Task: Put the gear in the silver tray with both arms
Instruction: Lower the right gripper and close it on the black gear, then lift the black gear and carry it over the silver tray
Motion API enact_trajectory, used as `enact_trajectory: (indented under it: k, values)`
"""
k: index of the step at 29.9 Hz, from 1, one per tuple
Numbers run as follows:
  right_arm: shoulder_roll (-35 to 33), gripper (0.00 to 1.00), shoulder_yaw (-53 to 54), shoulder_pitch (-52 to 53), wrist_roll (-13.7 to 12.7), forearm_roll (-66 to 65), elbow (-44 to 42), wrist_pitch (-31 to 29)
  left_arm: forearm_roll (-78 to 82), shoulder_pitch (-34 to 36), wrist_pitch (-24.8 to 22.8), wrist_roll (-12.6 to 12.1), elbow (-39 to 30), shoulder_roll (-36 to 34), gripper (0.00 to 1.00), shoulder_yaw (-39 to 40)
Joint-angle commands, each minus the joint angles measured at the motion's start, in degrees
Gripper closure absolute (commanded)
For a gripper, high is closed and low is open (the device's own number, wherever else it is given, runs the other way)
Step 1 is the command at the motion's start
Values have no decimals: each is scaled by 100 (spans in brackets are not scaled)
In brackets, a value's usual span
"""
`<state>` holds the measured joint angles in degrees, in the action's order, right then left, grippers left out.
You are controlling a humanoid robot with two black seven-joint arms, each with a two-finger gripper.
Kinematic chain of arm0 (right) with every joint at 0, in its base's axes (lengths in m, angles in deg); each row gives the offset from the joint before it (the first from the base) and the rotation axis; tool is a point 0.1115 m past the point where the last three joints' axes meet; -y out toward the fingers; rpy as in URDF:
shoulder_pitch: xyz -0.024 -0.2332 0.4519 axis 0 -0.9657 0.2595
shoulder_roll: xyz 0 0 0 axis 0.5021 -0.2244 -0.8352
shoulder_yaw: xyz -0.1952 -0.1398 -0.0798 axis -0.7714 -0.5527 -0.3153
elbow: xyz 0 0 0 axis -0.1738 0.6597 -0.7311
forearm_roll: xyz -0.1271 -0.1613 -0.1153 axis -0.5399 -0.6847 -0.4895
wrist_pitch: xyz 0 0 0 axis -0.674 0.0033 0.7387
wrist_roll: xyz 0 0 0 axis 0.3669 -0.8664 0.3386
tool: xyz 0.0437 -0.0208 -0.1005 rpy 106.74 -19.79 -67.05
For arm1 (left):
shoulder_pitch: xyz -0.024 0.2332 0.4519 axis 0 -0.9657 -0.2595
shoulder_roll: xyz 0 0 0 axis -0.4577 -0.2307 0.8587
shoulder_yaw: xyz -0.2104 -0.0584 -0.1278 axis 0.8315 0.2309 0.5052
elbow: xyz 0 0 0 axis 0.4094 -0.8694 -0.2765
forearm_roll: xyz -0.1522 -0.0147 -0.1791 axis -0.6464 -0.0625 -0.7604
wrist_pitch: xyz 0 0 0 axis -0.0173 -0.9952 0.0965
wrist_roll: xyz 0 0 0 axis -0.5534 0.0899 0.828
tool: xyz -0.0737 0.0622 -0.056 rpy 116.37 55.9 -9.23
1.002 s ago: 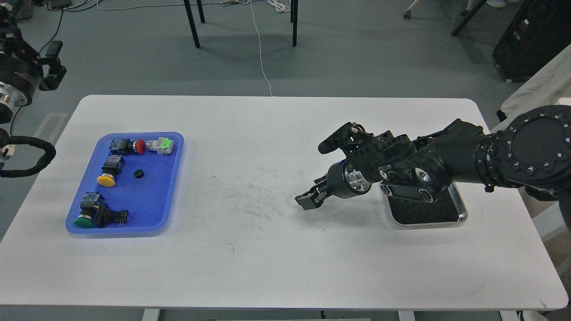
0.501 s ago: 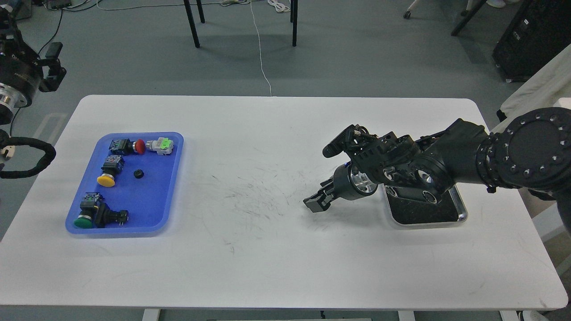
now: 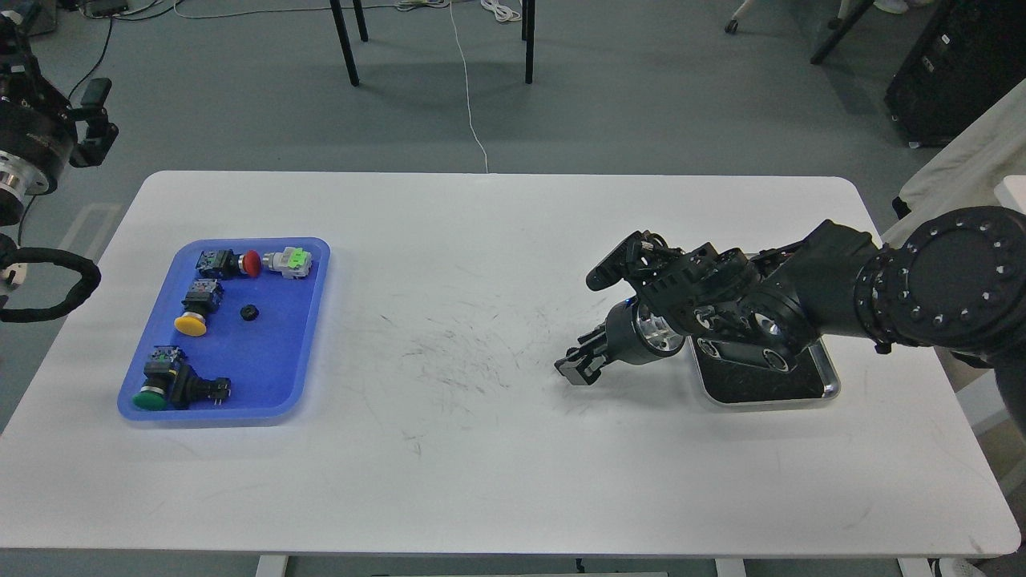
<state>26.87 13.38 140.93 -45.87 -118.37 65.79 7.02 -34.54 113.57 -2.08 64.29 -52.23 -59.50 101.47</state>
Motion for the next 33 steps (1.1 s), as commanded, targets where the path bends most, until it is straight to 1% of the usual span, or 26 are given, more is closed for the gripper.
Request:
enact_trajectory:
  k: [1, 3, 6, 9, 14, 20, 26, 28, 33]
  values:
    - [0, 53, 0, -4, -1, -36, -10, 1, 0, 0, 0, 0, 0, 1, 2, 0]
    - [0, 54, 0, -4, -1, -141, -10, 1, -9, 0, 0, 0, 0, 1, 2, 0]
    - [0, 61, 0, -21, -1, -246, -10, 1, 0, 0, 0, 0, 0, 1, 2, 0]
    - [0, 65, 0, -39, 7, -247, -28, 1, 0, 0, 9, 0, 0, 1, 2, 0]
    - [0, 73, 0, -65, 7, -256, -54, 1, 0, -9, 0, 0, 0, -8, 2, 0]
    - [0, 89, 0, -56, 7, -387, -71, -8, 0, -9, 9, 0, 0, 1, 2, -9]
    - [-9, 95, 17, 49, 60, -379, -177, -8, 0, -18, 9, 0, 0, -8, 2, -26]
    - [-53, 95, 35, 102, 69, -378, -186, -8, 0, -79, 9, 0, 0, -8, 2, -26]
    - [-500, 95, 140, 453, 104, -317, -168, -17, 0, -88, 9, 0, 0, -17, 2, -26]
